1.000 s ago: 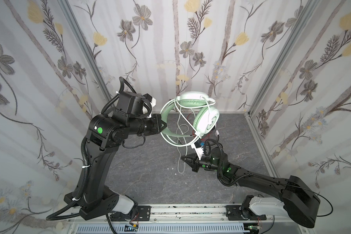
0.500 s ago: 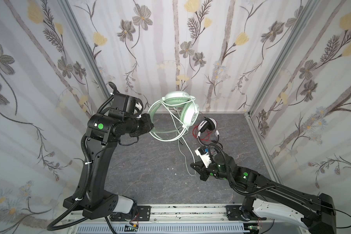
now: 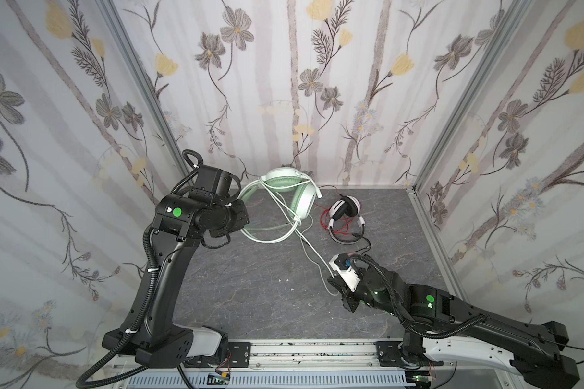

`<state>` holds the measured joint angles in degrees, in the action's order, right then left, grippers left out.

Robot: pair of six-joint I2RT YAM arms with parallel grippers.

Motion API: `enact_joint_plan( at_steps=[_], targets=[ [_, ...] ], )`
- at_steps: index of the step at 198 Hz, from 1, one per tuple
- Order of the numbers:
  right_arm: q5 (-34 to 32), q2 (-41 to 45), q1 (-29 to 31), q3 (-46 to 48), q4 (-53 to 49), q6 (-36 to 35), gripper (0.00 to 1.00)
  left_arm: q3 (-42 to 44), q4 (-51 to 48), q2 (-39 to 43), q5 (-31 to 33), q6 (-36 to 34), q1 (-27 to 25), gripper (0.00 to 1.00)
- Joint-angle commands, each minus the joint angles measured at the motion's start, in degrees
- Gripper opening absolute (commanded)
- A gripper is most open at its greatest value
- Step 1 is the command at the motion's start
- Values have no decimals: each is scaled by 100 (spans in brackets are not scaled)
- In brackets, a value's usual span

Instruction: Wrap the headphones

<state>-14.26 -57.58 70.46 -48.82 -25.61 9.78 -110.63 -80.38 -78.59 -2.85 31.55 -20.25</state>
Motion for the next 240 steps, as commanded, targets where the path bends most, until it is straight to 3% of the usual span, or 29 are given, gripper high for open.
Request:
enact_joint_plan(
  at_steps=[1,76,120,153,199,240],
  targets=[
    [-712,45,154,-280,-356,-389,0,24,-27,-82,437,138,12,0],
    [-2675,-797,815,-1884,-1241,-1394,0,234,-229,-294,1035,187,-477,0],
    [-5073,-1616,1083,-2737,-1397,-1787,0,157,-458,-465,1432,208,-867,0],
    [-5849,-1610,1087,-2729,107,-3008,0,335,-335,-403,1395,222,-1001,0],
    [-6164,-1456,877,-1888,3649,-5862,10,421,-155,-348,1208,102,-1176,0],
    [-5887,-1459,595,-2015,4533,-6634,15,464,-130,-246,1181,-14,-1195,0]
  ],
)
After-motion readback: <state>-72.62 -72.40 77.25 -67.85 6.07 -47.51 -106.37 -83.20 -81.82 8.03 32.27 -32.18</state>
